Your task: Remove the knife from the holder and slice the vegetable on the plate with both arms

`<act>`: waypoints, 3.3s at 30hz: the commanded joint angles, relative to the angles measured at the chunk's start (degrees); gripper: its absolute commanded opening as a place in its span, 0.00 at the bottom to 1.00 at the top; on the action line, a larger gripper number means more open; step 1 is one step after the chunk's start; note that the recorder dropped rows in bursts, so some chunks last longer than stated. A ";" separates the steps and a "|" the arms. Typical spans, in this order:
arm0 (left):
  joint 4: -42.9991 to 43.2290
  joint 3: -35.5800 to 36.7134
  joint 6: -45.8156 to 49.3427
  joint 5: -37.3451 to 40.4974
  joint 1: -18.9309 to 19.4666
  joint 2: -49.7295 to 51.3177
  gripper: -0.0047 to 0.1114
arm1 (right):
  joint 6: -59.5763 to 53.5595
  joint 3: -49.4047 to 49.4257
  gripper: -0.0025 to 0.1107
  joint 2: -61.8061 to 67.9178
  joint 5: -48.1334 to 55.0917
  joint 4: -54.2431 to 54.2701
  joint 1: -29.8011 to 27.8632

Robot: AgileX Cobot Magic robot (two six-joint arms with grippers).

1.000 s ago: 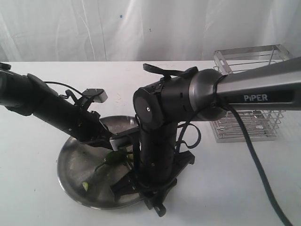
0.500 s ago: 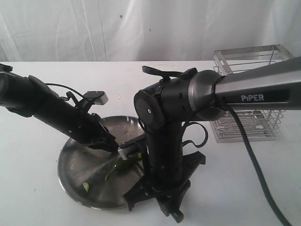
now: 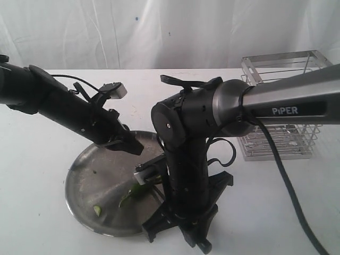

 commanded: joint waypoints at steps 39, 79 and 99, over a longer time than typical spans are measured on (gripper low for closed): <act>-8.46 6.98 12.86 -0.59 -0.55 7.87 0.04 | 2.28 0.11 0.02 0.09 -1.28 -9.06 -1.16; -9.78 24.98 5.20 -31.32 -0.55 -36.49 0.04 | -4.57 0.11 0.02 -22.10 0.06 -18.58 -3.57; -42.05 42.33 40.91 -51.69 7.75 -46.66 0.04 | -26.22 0.21 0.02 -21.33 2.72 9.20 -25.46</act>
